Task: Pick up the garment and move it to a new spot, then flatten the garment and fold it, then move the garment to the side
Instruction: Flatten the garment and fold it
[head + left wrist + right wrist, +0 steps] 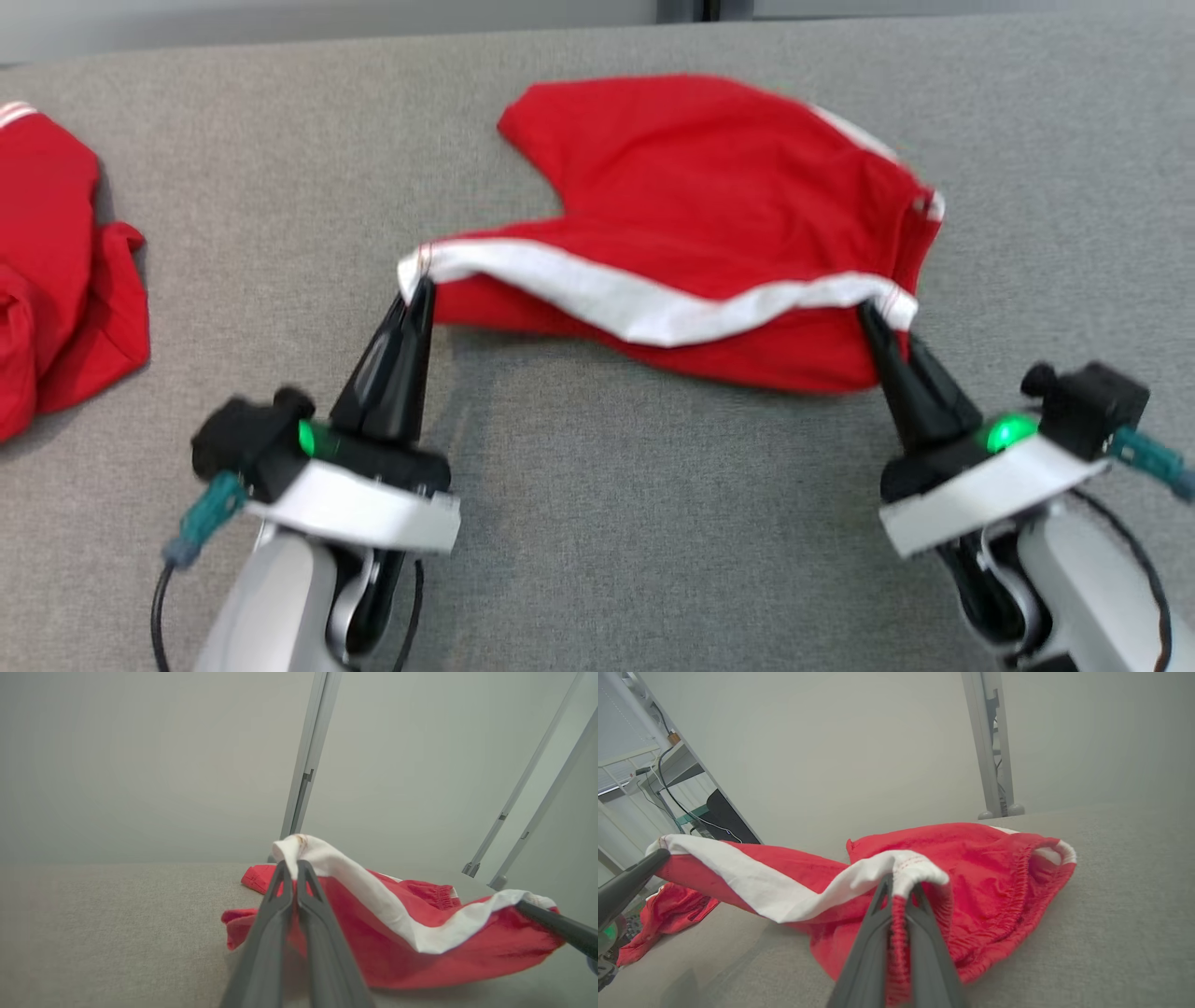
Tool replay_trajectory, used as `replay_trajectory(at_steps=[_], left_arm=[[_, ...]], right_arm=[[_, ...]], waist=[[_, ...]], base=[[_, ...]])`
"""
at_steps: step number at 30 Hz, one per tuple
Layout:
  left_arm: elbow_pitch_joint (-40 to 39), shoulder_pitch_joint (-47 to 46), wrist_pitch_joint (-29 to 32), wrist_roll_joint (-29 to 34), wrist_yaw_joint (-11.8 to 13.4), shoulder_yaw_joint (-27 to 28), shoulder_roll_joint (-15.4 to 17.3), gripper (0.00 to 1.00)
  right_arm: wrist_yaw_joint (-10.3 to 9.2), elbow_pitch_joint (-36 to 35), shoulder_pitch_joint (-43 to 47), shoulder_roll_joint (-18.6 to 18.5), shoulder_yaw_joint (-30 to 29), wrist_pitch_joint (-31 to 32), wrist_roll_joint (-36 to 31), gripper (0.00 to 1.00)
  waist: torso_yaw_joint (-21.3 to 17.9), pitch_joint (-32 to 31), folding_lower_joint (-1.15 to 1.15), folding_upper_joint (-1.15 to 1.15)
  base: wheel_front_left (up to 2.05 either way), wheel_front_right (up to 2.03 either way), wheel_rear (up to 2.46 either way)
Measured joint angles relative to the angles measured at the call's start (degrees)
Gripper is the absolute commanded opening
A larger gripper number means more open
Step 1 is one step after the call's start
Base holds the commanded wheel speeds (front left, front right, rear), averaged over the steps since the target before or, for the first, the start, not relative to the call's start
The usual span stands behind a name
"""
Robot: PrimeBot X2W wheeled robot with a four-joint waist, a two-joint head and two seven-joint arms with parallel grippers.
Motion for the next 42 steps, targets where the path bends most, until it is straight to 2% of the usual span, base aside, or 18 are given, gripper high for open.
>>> replay_trajectory(at_steps=[13, 22, 27, 32, 37, 42], left_arm=[[-11.56, 21.41, -0.03, 3.7, 0.0, 5.38, -0.16, 0.0], [-14.7, 28.1, -0.03, 3.56, 0.91, 5.44, -0.77, 0.0], [-14.81, 27.66, 1.07, 3.6, 0.93, 4.83, -0.21, 0.0], [-15.05, 23.46, 2.64, 3.77, 0.92, 4.54, 0.8, 0.0], [-14.28, 14.53, 4.86, 4.65, 0.59, 3.02, 2.81, 0.0], [-10.33, 4.15, 6.79, 4.17, 0.35, 0.99, 4.37, 0.0]], right_arm=[[-0.01, -10.88, 20.9, 0.0, -2.82, -0.01, -5.55, 0.0], [0.0, -15.79, 28.58, 2.09, -5.14, 1.8, -8.11, 0.0], [-0.01, -16.64, 29.07, 3.59, -6.5, 3.15, -8.76, 0.0], [-0.01, -16.45, 27.3, 5.13, -8.33, 3.28, -8.65, 0.0], [0.0, -14.12, 22.15, 7.55, -10.43, 3.2, -8.42, 0.0], [0.0, -10.55, 16.66, 8.61, -13.0, 2.78, -8.39, 0.0]], waist=[[-0.15, -8.28, 0.0, 0.0], [-0.52, -11.07, 0.0, 0.0], [-1.2, -10.73, 0.0, 0.0], [-1.66, -8.93, -0.01, 0.0], [-2.24, -5.32, -0.01, 0.0], [-3.03, -1.13, -0.01, 0.0]], base=[[0.0, 0.0, 0.0], [0.0, 0.0, 0.0], [0.0, 0.0, 0.0], [0.0, 0.0, 0.0], [0.0, 0.0, 0.0], [0.0, 0.0, 0.0]])
